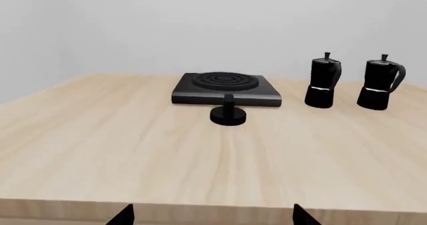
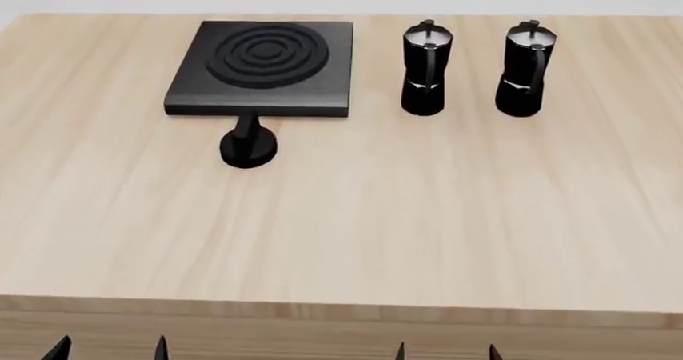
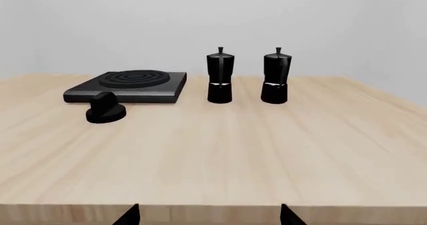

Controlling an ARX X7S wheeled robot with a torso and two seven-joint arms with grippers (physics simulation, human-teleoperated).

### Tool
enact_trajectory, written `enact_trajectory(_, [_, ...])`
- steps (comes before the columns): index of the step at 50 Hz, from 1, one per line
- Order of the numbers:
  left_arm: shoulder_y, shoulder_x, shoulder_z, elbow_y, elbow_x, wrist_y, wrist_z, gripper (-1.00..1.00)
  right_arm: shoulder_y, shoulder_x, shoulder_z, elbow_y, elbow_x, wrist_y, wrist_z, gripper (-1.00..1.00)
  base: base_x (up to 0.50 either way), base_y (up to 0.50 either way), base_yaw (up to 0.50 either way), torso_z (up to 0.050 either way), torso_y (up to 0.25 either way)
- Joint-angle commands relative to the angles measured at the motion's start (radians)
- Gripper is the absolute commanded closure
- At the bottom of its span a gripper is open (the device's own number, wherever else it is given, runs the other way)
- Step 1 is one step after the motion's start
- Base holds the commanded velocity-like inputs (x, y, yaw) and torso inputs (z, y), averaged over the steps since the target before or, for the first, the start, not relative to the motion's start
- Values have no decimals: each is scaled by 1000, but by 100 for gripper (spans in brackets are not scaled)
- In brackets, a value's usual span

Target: Put the right moka pot on the stove.

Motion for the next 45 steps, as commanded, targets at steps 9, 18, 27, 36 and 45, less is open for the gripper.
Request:
enact_trajectory(9, [-3, -14, 19, -11, -11, 14, -23, -100, 1, 16, -15, 6, 28, -8, 12, -100, 252, 0, 0, 0, 0])
enact_trajectory(18, [-5, -20, 27, -14, -17, 19, -31, -100, 7, 21, -21, 20, 32, -17, 20, -100, 253, 22, 0, 0, 0])
enact_trajectory(27, [-4, -27, 33, -7, -29, 14, -35, -100, 7, 27, -31, 13, 27, -14, 35, -100, 252, 40, 0, 0, 0])
enact_trajectory(36, [-5, -33, 38, -6, -34, 14, -45, -100, 9, 31, -36, 19, 33, -20, 42, -100, 252, 69, 0, 0, 0])
enact_trajectory(45, [-8, -37, 43, -7, -39, 12, -54, -100, 9, 36, -41, 21, 41, -23, 47, -100, 253, 72, 0, 0, 0])
